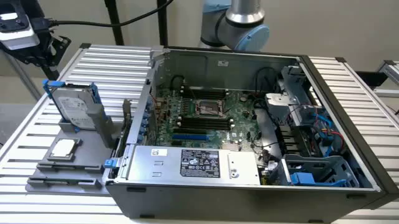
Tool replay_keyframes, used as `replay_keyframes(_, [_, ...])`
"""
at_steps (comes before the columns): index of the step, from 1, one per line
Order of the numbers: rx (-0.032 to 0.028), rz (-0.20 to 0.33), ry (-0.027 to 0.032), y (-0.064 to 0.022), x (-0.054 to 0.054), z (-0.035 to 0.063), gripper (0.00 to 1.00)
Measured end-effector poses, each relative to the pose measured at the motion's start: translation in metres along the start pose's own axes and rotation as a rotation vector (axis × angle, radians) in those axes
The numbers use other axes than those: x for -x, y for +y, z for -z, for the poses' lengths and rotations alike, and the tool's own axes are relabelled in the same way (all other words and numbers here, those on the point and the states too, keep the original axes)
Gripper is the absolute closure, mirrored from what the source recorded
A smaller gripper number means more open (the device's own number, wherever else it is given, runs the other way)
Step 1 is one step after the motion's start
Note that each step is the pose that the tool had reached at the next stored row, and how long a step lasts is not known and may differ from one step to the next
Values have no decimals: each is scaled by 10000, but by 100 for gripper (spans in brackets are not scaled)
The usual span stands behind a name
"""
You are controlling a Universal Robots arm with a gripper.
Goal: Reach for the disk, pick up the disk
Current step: 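Reach for the disk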
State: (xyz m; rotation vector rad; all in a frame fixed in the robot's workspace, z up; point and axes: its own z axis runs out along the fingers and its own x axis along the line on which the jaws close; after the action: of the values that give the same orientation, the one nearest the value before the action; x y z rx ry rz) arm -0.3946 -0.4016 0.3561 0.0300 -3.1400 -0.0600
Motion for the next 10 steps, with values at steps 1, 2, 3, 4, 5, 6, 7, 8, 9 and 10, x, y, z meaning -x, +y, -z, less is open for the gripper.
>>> replay_keyframes(1, [0, 0, 0, 0, 0, 0, 89])
replay_keyframes(2, [0, 0, 0, 0, 0, 0, 89])
replay_keyframes(3, [0, 0, 0, 0, 0, 0, 89])
replay_keyframes(4, [0, 0, 0, 0, 0, 0, 89])
replay_keyframes(5, [0, 0, 0, 0, 0, 0, 89])
replay_keyframes(6, [1, 0, 0, 0, 0, 0, 89])
replay_keyframes(7, [0, 0, 0, 0, 0, 0, 89])
replay_keyframes(8, [0, 0, 0, 0, 0, 0, 89])
replay_keyframes(9, [0, 0, 0, 0, 0, 0, 89])
replay_keyframes(10, [1, 0, 0, 0, 0, 0, 89])
